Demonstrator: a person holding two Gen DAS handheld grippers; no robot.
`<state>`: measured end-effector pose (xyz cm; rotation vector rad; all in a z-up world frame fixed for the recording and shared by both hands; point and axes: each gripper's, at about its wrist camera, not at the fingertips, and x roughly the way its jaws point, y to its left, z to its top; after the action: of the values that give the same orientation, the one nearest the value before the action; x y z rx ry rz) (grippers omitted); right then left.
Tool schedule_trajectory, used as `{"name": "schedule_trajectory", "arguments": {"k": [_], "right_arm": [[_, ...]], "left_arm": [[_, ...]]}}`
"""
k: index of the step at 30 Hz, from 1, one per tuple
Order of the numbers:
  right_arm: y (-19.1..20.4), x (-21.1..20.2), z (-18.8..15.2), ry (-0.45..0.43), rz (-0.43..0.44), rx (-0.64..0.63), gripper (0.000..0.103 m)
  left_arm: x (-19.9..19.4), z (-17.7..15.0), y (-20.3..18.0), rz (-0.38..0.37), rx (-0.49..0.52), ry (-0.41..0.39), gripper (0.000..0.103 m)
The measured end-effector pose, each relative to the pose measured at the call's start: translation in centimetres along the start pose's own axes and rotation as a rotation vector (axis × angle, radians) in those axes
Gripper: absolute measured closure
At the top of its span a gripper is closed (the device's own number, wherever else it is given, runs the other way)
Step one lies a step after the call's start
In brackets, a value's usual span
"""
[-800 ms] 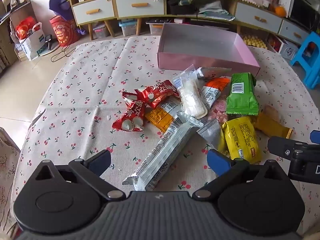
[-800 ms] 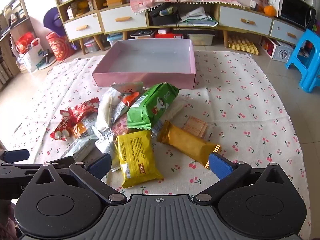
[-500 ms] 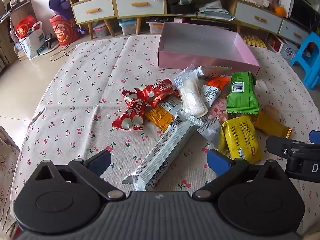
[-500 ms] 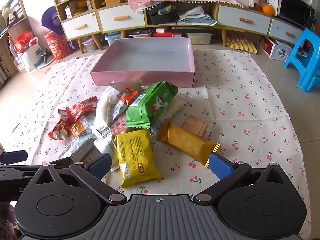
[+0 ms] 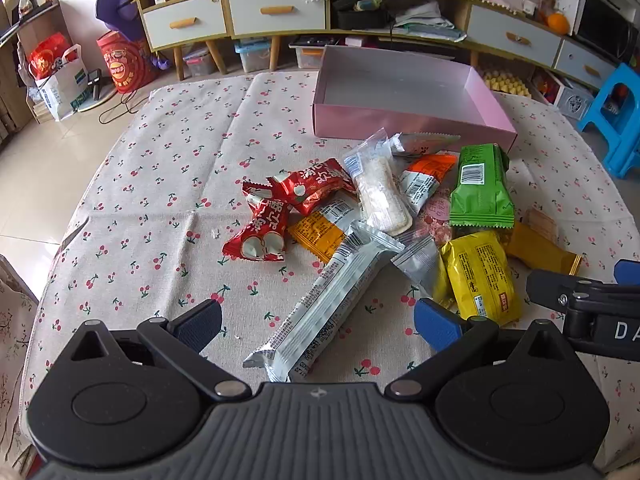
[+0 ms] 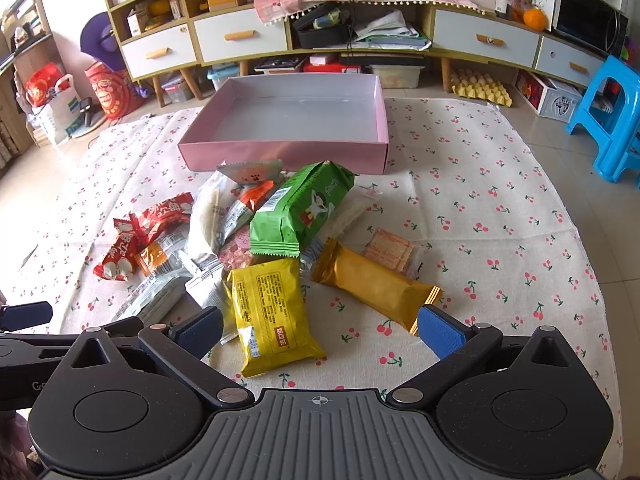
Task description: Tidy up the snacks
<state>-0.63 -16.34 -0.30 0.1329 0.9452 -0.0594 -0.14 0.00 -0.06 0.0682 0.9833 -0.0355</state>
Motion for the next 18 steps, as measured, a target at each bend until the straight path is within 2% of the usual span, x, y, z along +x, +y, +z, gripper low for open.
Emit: {"name": "schedule_trajectory", "arguments": {"k": [18], "right_arm": [[-0.07, 0.1, -0.03, 0.003, -0.006, 0.004, 0.0]], "left_arm": [[0.07, -0.21, -0.06, -0.005, -0.001, 0.004, 0.0]]}}
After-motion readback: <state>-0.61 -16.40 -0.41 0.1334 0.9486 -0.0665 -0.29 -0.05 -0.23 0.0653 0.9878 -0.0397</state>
